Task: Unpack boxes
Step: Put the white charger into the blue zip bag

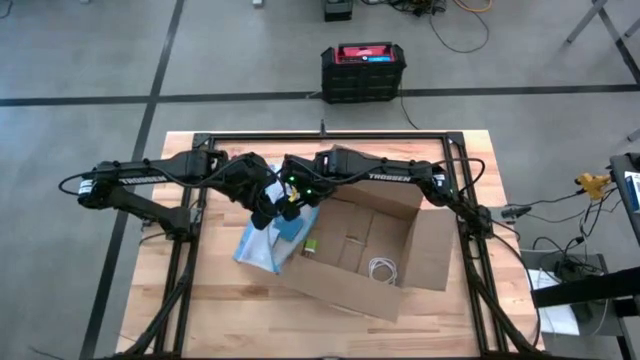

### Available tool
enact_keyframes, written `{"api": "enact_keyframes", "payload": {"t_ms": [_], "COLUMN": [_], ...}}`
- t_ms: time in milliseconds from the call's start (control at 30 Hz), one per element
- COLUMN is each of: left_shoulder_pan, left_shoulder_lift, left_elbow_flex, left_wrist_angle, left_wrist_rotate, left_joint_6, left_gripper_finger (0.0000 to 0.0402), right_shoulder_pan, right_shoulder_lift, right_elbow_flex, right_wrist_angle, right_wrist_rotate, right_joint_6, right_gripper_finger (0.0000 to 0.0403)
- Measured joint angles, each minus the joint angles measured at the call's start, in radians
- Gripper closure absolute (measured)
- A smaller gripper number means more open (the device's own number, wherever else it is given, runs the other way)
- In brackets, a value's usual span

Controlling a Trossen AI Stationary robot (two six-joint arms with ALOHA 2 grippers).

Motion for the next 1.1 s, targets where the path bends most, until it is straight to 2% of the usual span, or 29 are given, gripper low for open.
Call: {"api": "enact_keyframes", "payload": {"t_ms": [233, 400, 500, 600, 700, 867, 967, 1100], "left_shoulder_pan": [0.0, 0.0, 0.0, 0.0, 0.001, 0.001, 0.001, 0.001], "left_shoulder_lift": [0.007, 0.007, 0.008, 0.009, 0.009, 0.009, 0.009, 0.008], "left_elbow_flex": [0.0, 0.0, 0.0, 0.0, 0.0, 0.0, 0.0, 0.001], "left_wrist_angle": [0.002, 0.008, 0.018, 0.027, 0.027, 0.022, 0.007, -0.007], "left_wrist_rotate": [-0.002, -0.027, -0.029, -0.031, -0.032, -0.032, -0.027, -0.025], "left_joint_6": [0.008, 0.009, 0.005, -0.003, -0.035, -0.073, -0.08, -0.097], "left_gripper_finger": [0.0401, 0.0401, 0.0401, 0.0401, 0.0401, 0.0401, 0.0401, 0.0401], "right_shoulder_pan": [0.043, 0.135, 0.201, 0.258, 0.303, 0.33, 0.329, 0.329], "right_shoulder_lift": [-0.052, -0.115, -0.153, -0.171, -0.175, -0.218, -0.307, -0.454], "right_elbow_flex": [0.0, -0.001, -0.001, -0.004, -0.036, -0.197, -0.342, -0.589], "right_wrist_angle": [-0.172, -0.355, -0.39, -0.385, -0.373, -0.324, -0.244, -0.049], "right_wrist_rotate": [0.013, 0.188, 0.307, 0.361, 0.363, 0.321, 0.306, 0.25], "right_joint_6": [-0.182, -0.43, -0.57, -0.655, -0.74, -0.848, -0.89, -0.945], "right_gripper_finger": [0.0009, 0.0009, 0.001, 0.0018, 0.003, 0.0051, 0.0065, 0.009]}}
